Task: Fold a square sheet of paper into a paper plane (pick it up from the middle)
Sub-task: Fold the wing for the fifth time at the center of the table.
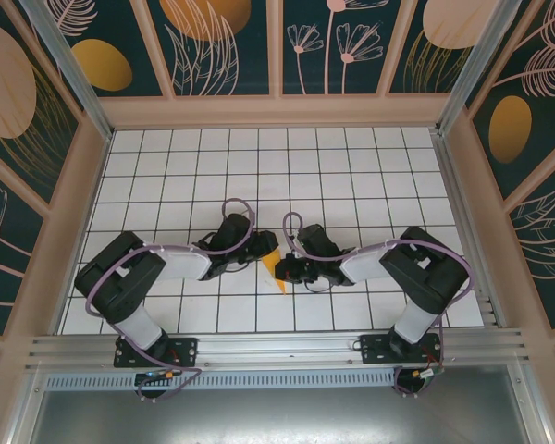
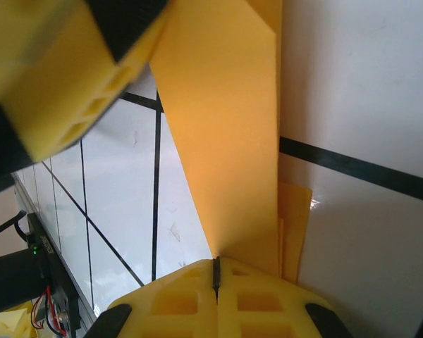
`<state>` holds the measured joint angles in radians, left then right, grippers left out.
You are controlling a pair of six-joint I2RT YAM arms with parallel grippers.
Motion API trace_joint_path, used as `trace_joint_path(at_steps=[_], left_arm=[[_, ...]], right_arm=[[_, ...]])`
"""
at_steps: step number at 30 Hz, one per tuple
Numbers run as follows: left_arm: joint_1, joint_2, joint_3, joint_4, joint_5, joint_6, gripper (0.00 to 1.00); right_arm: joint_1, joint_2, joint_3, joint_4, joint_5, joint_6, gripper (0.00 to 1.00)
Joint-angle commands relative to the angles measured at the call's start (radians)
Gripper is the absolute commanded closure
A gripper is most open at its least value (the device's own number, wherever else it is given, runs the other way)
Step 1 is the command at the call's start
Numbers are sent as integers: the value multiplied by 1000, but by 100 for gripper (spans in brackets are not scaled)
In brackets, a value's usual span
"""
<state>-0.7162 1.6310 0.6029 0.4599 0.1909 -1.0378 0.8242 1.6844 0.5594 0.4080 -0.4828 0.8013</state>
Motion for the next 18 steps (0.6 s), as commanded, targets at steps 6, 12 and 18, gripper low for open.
trace_joint_path(at_steps=[6, 12, 18], left_arm=[[-1, -44, -33, 42, -3, 34, 58], [-1, 14, -44, 40, -51, 10, 59], [0, 32, -38, -2, -123, -11, 61]], right_arm=[[1, 31, -17, -64, 32, 3, 100], [1, 28, -16, -75, 38, 3, 100], [1, 22, -23, -89, 47, 2, 100]])
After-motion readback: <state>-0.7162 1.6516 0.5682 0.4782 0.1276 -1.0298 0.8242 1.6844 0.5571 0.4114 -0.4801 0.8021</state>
